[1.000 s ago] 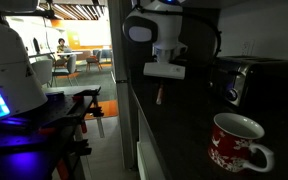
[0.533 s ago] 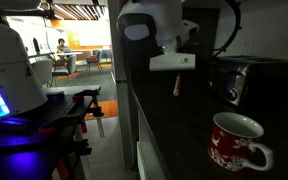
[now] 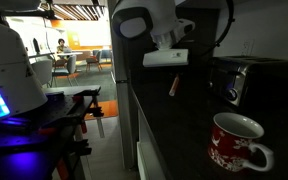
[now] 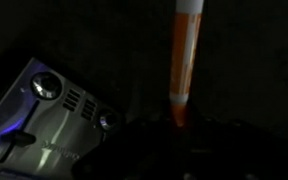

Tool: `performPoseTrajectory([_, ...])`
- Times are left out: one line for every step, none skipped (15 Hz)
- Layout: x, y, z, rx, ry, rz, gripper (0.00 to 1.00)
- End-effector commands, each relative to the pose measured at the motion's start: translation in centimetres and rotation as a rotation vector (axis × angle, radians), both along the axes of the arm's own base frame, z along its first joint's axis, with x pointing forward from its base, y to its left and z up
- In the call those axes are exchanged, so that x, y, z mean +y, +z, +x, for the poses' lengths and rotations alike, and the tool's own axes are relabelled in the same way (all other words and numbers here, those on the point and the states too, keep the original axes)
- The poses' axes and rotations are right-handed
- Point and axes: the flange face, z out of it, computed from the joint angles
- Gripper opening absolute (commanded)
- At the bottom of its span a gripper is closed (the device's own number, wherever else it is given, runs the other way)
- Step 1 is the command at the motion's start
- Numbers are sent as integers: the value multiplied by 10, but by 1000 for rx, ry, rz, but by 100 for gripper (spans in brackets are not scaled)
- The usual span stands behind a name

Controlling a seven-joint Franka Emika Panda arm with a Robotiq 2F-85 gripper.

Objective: Put the marker in the mug

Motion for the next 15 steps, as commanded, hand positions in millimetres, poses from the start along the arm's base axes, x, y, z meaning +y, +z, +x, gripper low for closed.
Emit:
performPoseTrajectory([0,-1,-1,3,-2,-2,19])
performPoseTrajectory([-1,-2,-1,5,-4,-3,19])
performPoseTrajectory([-2,-2,-2,6,-4,-3,19])
performPoseTrajectory([-1,-3,-2,6,-4,-3,19])
performPoseTrajectory([-1,-3,-2,6,-3,-3,19])
performPoseTrajectory([-7,-4,2,-35,-46,37,5])
performPoseTrajectory([-12,-4,5,-66,-71,71,5])
performPoseTrajectory([-21,-5,7,-99,-126,91,5])
performPoseTrajectory([-30,-6,7,-128,-160,107,5])
performPoseTrajectory([-43,-11,7,-155,-203,125,5])
performPoseTrajectory([-54,-13,6,-182,-241,147,5])
performPoseTrajectory([-89,3,28,-199,-284,154,5])
performPoseTrajectory([-103,4,30,-208,-327,173,5])
performPoseTrajectory([-123,14,43,-247,-360,187,5])
performPoseTrajectory([-141,30,50,-287,-393,206,5])
